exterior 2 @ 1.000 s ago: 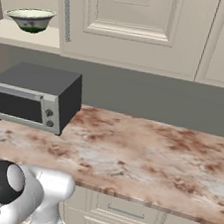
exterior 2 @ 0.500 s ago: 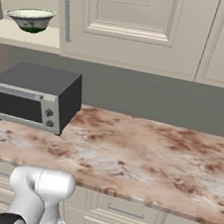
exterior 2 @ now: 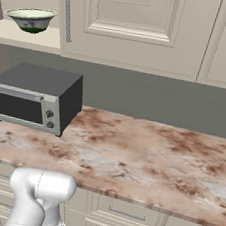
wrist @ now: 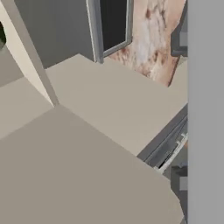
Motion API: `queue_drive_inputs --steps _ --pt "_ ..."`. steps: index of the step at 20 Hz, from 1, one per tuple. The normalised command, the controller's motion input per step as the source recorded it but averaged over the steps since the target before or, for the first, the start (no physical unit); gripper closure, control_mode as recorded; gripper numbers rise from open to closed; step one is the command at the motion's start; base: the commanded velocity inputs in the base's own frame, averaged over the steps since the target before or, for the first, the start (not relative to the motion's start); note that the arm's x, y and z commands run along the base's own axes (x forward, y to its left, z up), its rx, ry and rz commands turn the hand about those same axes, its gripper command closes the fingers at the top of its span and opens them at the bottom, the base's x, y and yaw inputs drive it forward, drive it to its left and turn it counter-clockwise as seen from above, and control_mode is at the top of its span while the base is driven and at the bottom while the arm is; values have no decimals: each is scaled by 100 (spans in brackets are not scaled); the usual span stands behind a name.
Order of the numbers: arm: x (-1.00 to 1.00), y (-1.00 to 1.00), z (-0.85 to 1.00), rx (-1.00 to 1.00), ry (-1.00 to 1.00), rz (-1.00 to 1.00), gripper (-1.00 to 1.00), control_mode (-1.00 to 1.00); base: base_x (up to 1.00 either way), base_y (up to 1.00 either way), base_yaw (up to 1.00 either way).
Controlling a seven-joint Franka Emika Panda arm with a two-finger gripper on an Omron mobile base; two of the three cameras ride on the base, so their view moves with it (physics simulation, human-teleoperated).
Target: Move the bowls from the cabinet to the plates on the dining table.
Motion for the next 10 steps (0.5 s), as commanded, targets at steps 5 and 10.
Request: queue_drive_inputs --steps 5,10 --pt "-18 -42 3 -21 0 -15 -100 -100 0 0 0" --pt "-7 -49 -8 -1 0 -12 -100 -100 0 0 0"
